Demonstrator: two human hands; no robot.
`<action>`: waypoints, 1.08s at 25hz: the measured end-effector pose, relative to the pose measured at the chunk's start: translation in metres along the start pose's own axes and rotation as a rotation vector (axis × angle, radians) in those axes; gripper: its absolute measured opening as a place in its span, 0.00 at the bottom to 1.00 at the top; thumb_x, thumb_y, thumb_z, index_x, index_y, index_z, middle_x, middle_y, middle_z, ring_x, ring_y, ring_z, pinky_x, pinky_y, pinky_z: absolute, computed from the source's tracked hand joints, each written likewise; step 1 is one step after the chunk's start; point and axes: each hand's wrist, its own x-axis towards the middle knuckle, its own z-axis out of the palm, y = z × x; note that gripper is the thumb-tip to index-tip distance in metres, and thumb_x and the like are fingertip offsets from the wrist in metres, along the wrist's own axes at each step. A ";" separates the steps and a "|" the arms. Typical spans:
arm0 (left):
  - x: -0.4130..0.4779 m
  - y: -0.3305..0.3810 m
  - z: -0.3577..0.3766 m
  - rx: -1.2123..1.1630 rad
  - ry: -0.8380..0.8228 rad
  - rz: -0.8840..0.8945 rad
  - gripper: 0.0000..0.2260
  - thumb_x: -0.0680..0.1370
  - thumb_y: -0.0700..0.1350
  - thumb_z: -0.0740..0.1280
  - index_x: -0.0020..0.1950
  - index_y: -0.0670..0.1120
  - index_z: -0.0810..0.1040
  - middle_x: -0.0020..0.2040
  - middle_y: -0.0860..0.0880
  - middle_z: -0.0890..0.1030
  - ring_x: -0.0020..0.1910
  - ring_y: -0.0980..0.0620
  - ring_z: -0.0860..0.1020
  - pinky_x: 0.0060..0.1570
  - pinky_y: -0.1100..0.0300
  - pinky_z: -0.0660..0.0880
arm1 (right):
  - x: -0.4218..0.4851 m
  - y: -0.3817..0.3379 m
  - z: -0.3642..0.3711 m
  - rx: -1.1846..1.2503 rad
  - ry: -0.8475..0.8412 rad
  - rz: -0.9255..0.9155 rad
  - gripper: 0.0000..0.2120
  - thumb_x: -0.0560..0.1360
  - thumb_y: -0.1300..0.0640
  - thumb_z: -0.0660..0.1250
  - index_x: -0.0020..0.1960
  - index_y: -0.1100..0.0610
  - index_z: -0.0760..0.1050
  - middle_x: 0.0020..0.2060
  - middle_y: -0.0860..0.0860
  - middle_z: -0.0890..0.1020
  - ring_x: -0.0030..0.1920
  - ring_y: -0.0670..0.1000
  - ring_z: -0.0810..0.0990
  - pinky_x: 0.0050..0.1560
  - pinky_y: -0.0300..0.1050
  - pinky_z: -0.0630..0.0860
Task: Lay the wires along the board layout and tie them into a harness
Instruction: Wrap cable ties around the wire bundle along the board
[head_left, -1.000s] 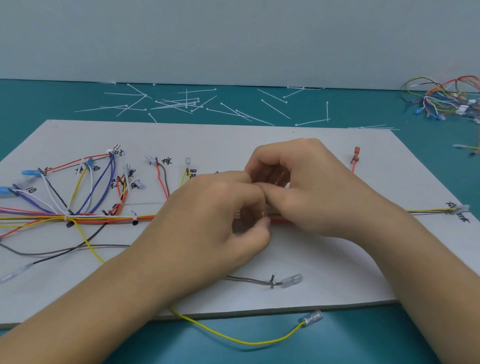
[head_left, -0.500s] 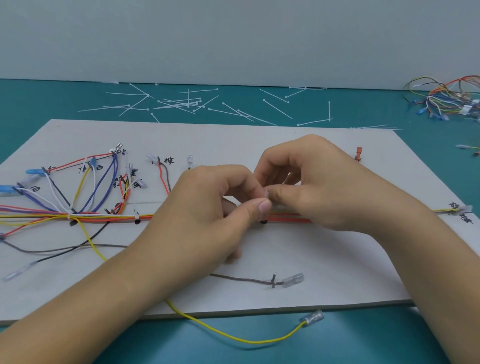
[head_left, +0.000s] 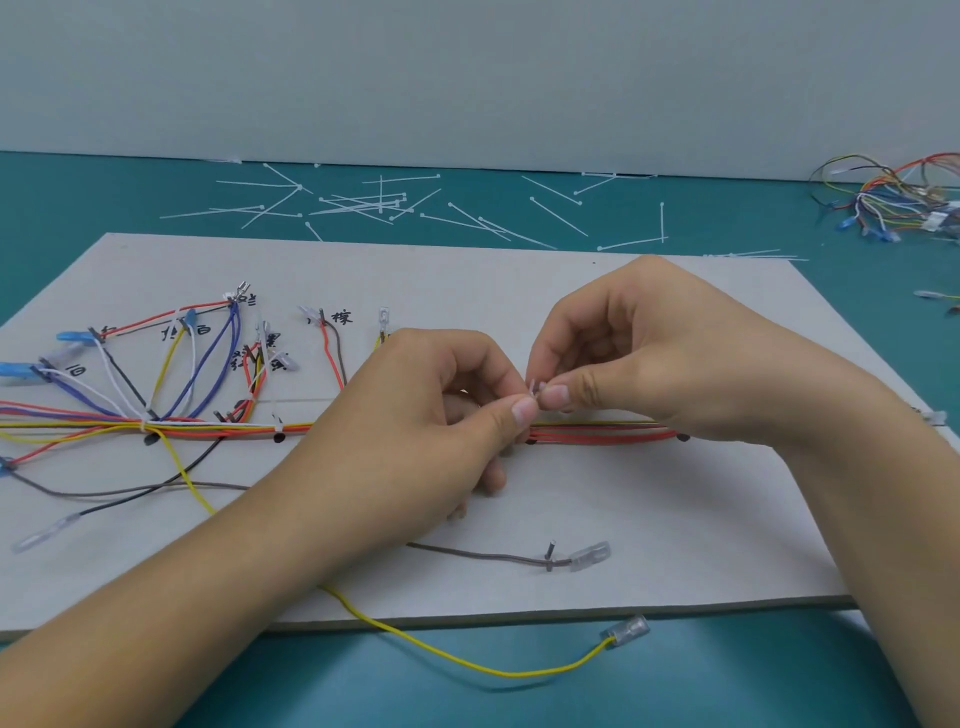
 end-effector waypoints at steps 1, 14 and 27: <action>0.000 0.000 -0.001 0.016 -0.014 -0.005 0.06 0.80 0.46 0.72 0.43 0.51 0.81 0.34 0.47 0.85 0.29 0.45 0.83 0.24 0.60 0.74 | 0.000 0.000 -0.001 0.004 -0.009 0.001 0.05 0.73 0.66 0.77 0.43 0.57 0.85 0.37 0.54 0.87 0.42 0.59 0.86 0.47 0.53 0.83; 0.002 0.001 -0.003 0.077 -0.067 -0.024 0.08 0.80 0.45 0.71 0.41 0.50 0.80 0.26 0.47 0.79 0.22 0.51 0.73 0.24 0.62 0.70 | 0.000 0.003 -0.003 0.028 -0.031 -0.031 0.05 0.71 0.64 0.79 0.43 0.57 0.85 0.37 0.56 0.87 0.42 0.61 0.86 0.48 0.58 0.82; 0.001 0.002 -0.001 0.100 -0.054 0.013 0.07 0.76 0.55 0.71 0.44 0.52 0.80 0.26 0.48 0.78 0.25 0.52 0.73 0.28 0.59 0.70 | 0.001 0.003 -0.001 0.014 -0.034 -0.019 0.05 0.72 0.65 0.78 0.43 0.57 0.85 0.37 0.55 0.87 0.42 0.61 0.86 0.48 0.58 0.82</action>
